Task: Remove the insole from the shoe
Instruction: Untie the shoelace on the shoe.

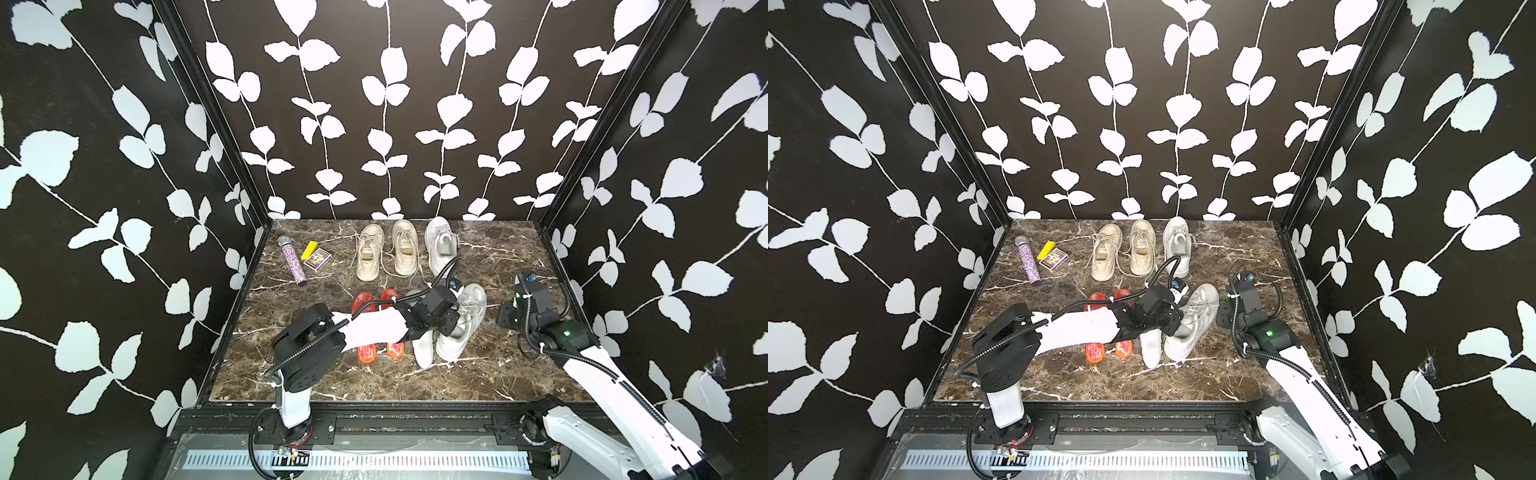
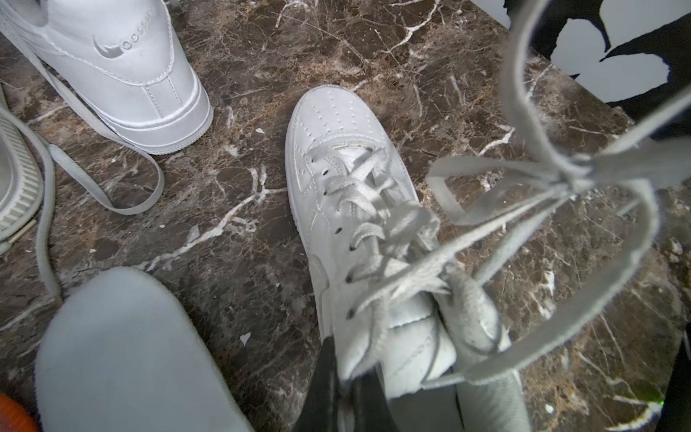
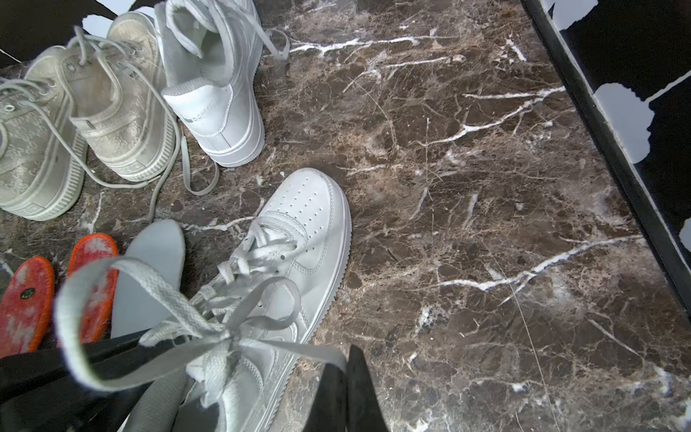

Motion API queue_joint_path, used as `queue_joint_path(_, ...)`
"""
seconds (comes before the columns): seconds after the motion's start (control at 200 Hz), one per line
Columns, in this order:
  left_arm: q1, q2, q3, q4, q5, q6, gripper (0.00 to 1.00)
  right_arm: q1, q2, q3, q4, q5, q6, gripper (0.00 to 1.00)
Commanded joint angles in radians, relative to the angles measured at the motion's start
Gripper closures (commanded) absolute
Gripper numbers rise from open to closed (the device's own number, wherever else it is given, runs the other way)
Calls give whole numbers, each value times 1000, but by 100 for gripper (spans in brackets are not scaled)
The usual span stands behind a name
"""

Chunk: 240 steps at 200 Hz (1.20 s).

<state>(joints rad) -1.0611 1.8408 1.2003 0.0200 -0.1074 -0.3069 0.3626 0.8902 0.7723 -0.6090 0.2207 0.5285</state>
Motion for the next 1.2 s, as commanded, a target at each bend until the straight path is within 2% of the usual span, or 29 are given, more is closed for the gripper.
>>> queue_joint_path(0.0, 20, -2, -1, -36, -39, -28, 100, -26, 47, -28, 32, 3, 19, 100)
queue_joint_path(0.165, 20, 10, 21, -44, 6, -20, 100, -45, 169, -110, 139, -153, 85, 100)
queue_joint_path(0.245, 20, 8, 24, -46, 19, -19, 100, -60, 211, -150, 207, -218, 118, 89)
queue_joint_path(0.315, 19, 0, 11, -31, 20, -18, 100, -67, 229, -149, 204, -222, 126, 78)
queue_joint_path(0.42, 20, -5, 7, -29, 14, -15, 100, -74, 190, -143, 180, -203, 123, 71)
queue_joint_path(0.595, 20, 0, 5, -25, 14, -17, 100, -74, 46, -130, 153, -206, 143, 66)
queue_joint_path(0.715, 20, 3, 8, -18, 17, -21, 100, -75, -4, -127, 177, -258, 174, 63)
queue_joint_path(0.885, 20, 6, 18, -22, 22, -20, 100, -74, 61, -137, 304, -405, 212, 61)
queue_joint_path(1.195, 20, 5, 15, -28, 21, -20, 100, -73, 150, -133, 380, -476, 224, 62)
